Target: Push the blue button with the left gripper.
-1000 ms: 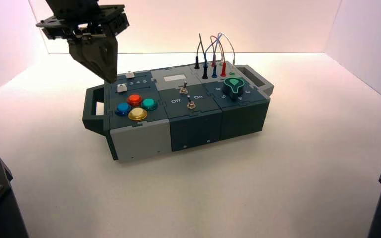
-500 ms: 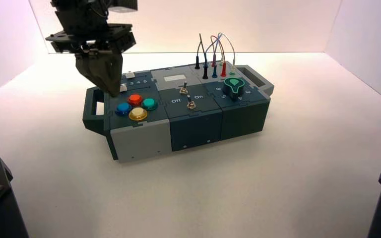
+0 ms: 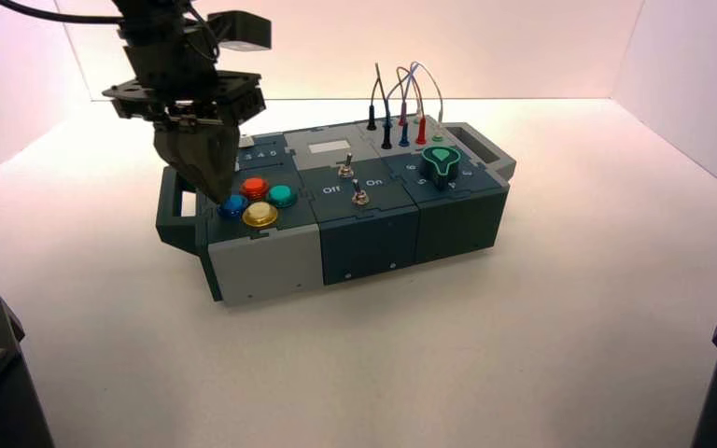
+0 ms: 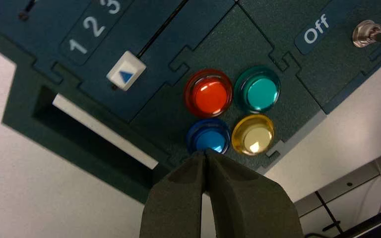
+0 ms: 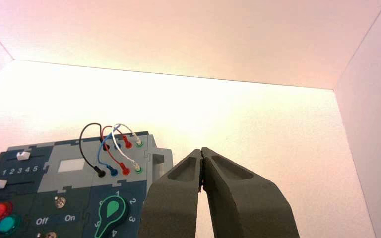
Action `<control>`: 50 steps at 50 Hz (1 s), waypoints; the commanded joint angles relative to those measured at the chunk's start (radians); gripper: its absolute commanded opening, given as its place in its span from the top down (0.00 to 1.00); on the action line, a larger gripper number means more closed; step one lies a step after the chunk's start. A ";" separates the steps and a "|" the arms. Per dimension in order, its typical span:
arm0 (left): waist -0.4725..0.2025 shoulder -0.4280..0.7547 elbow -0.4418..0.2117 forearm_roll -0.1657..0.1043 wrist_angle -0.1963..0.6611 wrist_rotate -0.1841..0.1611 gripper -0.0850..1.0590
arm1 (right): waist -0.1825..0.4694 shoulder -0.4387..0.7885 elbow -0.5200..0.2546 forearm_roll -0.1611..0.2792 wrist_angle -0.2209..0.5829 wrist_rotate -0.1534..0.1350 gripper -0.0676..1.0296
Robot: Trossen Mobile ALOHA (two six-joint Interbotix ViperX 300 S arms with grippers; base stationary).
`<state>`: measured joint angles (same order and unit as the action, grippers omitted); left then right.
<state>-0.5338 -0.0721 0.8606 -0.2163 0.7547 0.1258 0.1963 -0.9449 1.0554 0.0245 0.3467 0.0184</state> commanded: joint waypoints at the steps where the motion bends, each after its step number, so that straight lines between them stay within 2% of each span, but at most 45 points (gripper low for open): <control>1: -0.012 0.006 -0.031 0.000 -0.009 0.003 0.95 | 0.003 0.000 -0.037 0.002 -0.006 -0.002 0.96; 16: -0.014 0.048 -0.043 0.002 -0.009 0.008 0.95 | 0.003 -0.006 -0.037 0.000 -0.006 -0.002 0.96; 27: -0.015 0.037 -0.032 0.003 -0.011 0.008 0.95 | 0.003 -0.006 -0.037 0.000 -0.005 -0.002 0.96; 50: -0.015 -0.239 -0.015 0.006 -0.009 -0.028 0.95 | 0.003 -0.037 -0.031 0.003 -0.003 0.000 0.96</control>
<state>-0.5461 -0.2577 0.8590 -0.2132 0.7486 0.1043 0.1963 -0.9817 1.0554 0.0245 0.3482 0.0184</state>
